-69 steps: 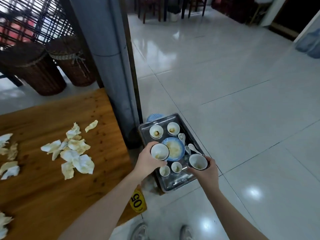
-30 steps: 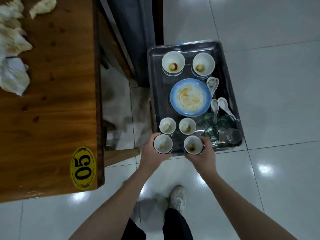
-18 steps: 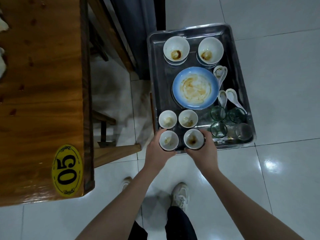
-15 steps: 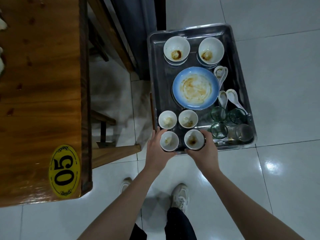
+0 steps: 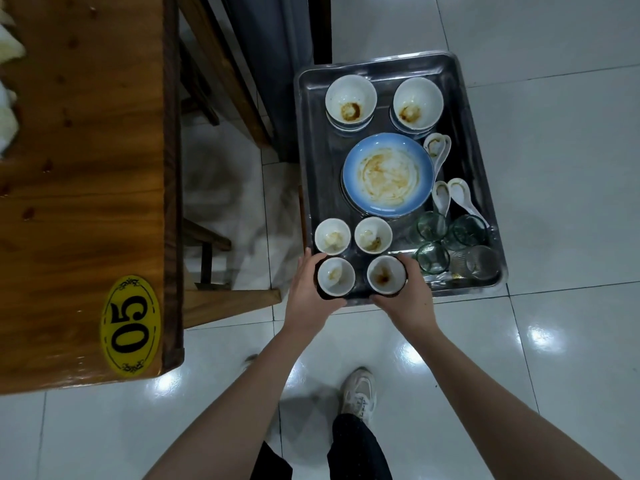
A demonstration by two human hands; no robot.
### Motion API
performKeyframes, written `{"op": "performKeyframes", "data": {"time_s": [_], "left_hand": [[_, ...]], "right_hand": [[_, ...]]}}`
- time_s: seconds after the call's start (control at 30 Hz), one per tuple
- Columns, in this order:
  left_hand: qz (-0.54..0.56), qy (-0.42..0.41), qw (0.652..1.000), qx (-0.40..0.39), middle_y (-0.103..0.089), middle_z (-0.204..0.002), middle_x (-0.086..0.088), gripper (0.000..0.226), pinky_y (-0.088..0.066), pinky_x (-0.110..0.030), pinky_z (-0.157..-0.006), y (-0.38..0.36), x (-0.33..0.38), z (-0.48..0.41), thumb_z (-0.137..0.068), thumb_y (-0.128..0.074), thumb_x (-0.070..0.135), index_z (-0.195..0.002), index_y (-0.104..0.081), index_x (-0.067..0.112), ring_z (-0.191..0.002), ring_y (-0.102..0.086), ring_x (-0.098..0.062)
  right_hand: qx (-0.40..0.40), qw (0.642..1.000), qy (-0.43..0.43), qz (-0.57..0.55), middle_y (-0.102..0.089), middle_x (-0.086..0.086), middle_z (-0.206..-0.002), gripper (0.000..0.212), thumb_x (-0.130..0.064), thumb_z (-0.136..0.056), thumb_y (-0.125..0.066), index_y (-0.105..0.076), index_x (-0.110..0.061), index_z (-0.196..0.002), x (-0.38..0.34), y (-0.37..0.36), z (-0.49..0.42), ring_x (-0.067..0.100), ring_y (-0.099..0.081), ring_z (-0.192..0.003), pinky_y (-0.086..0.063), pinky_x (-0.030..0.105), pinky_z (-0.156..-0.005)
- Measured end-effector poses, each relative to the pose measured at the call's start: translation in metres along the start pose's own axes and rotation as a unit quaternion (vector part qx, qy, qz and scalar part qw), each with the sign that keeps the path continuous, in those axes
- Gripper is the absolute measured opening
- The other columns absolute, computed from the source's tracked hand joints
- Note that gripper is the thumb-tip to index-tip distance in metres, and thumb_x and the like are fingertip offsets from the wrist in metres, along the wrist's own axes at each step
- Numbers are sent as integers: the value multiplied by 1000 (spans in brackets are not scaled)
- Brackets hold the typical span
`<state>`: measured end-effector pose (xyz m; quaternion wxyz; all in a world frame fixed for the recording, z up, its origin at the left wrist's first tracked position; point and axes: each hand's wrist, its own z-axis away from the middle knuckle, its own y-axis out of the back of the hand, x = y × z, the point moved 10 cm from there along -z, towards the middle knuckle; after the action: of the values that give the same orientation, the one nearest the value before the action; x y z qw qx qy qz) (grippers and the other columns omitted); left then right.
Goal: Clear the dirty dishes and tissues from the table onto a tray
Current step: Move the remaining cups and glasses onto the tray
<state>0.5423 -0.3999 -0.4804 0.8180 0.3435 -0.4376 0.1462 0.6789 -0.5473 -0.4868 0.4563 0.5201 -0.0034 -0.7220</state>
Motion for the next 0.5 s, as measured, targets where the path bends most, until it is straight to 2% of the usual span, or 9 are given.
{"op": "performKeyframes", "data": {"time_s": [0.07,0.13,0.2,0.23,0.3,0.33,0.37,0.43,0.5], "left_hand": [[7,3,1000,-7,-23,-116,54,80,-29,-28,-107,3,2,5,-61,-83,7,-116,-42,48,-142,-21,-5],[15,15,1000,-8,-24,-116,52,81,-29,-17,-102,8,7,12,-62,-83,6,-122,-42,43,-133,-29,1],[21,21,1000,-8,-28,-119,47,81,-28,-2,-92,15,16,18,-63,-83,6,-127,-43,37,-120,-32,9],[17,24,1000,-11,-31,-124,43,81,-28,-1,-91,16,20,21,-64,-84,7,-129,-44,34,-118,-33,10],[0,29,1000,-8,-41,-137,24,78,-33,-15,-100,25,34,26,-69,-82,7,-135,-44,28,-123,-37,1],[-5,29,1000,-4,-46,-139,15,75,-35,-22,-103,30,44,29,-73,-79,7,-137,-43,27,-126,-41,-5],[-5,29,1000,-1,-49,-138,10,71,-37,-25,-103,36,53,30,-77,-75,7,-138,-43,26,-128,-43,-9],[12,28,1000,-4,-50,-136,12,64,-34,-18,-100,44,74,35,-83,-68,2,-137,-43,26,-129,-44,-10],[34,20,999,-9,-49,-136,11,64,-34,-20,-104,55,100,42,-85,-63,-3,-138,-42,26,-131,-43,-10]], "right_hand": [[-2,1000,4,-5,-56,-10,-115,77,-7,-60,-82,-46,-24,-126,-4,4,7,14,-57,-102,-47,29,-85],[3,1000,9,-8,-55,-15,-112,74,-6,-62,-82,-47,-27,-124,-11,11,16,14,-59,-101,-50,30,-87],[12,1000,12,-14,-52,-24,-105,70,-3,-64,-81,-48,-33,-118,-22,22,25,10,-58,-101,-50,18,-82],[14,1000,8,-22,-51,-28,-102,68,-1,-65,-81,-48,-37,-113,-25,26,29,9,-59,-98,-48,9,-75],[21,999,3,-35,-53,-30,-100,66,0,-67,-80,-50,-38,-113,-37,40,37,4,-61,-92,-40,-2,-65],[28,999,4,-33,-54,-26,-104,66,-3,-69,-80,-52,-30,-121,-46,49,41,3,-58,-95,-36,-5,-64],[34,999,7,-19,-56,-18,-112,68,-5,-71,-79,-49,-22,-129,-55,57,45,5,-55,-101,-34,-6,-65],[47,999,19,-4,-55,-4,-125,70,-5,-74,-76,-44,-15,-136,-75,75,52,10,-50,-111,-33,-5,-68],[51,998,29,-15,-55,-1,-127,69,-3,-76,-74,-44,-15,-137,-97,92,62,11,-50,-111,-37,0,-79]]}}
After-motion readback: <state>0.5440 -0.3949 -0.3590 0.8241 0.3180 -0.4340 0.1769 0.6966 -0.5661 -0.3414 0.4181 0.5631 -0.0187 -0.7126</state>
